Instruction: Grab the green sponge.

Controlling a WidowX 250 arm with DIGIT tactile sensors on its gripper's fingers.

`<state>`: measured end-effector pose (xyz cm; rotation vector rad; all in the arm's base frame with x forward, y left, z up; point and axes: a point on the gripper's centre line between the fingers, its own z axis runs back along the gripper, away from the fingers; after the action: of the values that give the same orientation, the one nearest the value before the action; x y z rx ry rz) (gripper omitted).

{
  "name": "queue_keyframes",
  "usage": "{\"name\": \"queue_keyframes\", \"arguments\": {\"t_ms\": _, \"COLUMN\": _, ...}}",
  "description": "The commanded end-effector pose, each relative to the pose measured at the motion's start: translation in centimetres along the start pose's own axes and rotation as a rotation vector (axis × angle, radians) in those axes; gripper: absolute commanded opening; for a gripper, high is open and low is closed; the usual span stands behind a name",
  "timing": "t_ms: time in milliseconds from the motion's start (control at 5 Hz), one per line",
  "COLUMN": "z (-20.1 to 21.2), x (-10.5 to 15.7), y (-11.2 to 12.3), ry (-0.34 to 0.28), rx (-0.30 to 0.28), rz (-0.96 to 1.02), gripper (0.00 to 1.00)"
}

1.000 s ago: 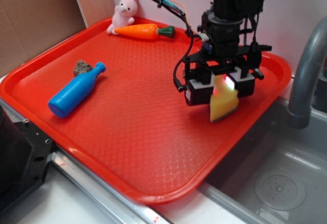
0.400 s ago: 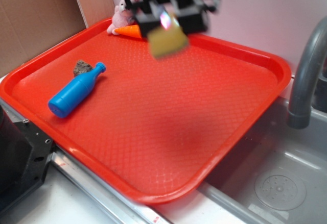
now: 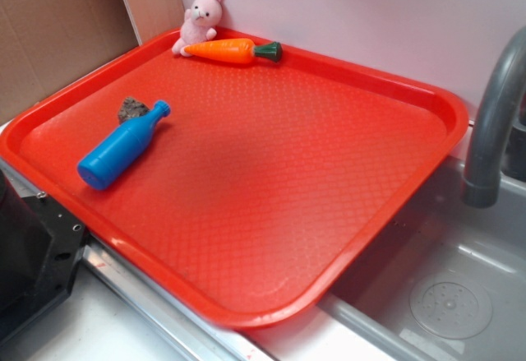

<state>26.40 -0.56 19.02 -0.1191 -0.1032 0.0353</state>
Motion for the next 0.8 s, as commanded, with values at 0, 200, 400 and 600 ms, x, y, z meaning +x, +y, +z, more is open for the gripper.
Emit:
{"name": "queue_keyframes", "arguments": {"t_ms": 0, "z": 2.2, "x": -0.1, "y": 1.9, "ry": -0.020, "rx": 0.108, "rz": -0.077, "gripper": 0.00}}
{"name": "queue_keyframes", "arguments": {"t_ms": 200, "z": 0.9, "x": -2.0, "y": 1.2, "ry": 0.026, "rx": 0.098, "rz": -0.084, "gripper": 0.00}}
{"name": "queue_keyframes", "arguments": {"t_ms": 400, "z": 0.3, "x": -3.4, "y": 1.1, "ry": 0.052, "rx": 0.106, "rz": -0.099, "gripper": 0.00}}
{"name": "queue_keyframes", "arguments": {"t_ms": 600, "z": -0.2, "x": -3.8, "y": 1.5, "ry": 0.069, "rx": 0.093, "rz": -0.079, "gripper": 0.00}}
